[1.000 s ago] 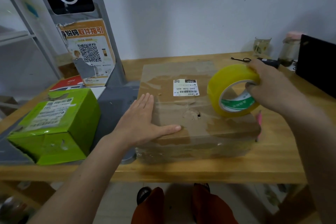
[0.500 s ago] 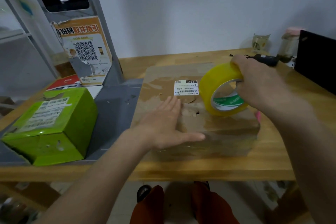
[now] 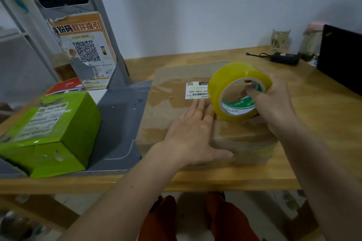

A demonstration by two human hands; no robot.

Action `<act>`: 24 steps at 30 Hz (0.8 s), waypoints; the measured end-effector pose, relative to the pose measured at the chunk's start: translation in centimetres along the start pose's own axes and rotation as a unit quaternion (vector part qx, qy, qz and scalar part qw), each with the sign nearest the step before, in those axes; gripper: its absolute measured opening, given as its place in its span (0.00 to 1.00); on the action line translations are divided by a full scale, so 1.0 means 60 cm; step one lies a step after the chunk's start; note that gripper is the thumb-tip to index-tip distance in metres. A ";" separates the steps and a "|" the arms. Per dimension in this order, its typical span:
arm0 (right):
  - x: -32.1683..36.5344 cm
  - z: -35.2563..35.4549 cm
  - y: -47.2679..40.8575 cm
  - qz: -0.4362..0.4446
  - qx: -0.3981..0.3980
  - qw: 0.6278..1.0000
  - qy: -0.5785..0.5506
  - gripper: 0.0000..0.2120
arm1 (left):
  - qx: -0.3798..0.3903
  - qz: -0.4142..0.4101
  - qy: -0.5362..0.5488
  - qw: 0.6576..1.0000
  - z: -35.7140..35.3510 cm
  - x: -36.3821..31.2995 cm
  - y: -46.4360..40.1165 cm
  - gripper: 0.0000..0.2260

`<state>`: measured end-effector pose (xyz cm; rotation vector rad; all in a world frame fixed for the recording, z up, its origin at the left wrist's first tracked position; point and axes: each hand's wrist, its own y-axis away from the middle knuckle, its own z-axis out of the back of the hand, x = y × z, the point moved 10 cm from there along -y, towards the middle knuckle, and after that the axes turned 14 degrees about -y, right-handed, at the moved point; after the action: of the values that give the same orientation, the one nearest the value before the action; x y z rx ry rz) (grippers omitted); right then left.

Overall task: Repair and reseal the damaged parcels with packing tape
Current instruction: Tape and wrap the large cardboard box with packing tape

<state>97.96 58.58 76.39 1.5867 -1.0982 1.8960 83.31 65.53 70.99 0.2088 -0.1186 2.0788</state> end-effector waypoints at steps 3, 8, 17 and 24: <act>0.001 0.007 -0.006 0.011 0.018 1.000 0.015 0.09 | 0.017 0.047 -0.027 0.998 -0.006 0.020 0.019 0.53; 0.000 0.009 -0.010 0.020 0.018 0.999 0.025 0.07 | 0.038 0.102 -0.039 0.993 -0.004 0.033 0.024 0.55; -0.007 -0.006 -0.002 0.020 0.055 0.998 0.020 0.11 | -0.031 -0.051 0.008 0.998 0.015 -0.025 0.012 0.51; -0.009 0.003 -0.012 0.021 0.072 0.997 0.023 0.09 | -0.019 0.007 -0.017 1.000 0.009 -0.009 0.024 0.49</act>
<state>98.75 58.92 76.12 1.5983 -1.0022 2.0702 82.38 64.30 71.40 0.2199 -0.1801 2.0866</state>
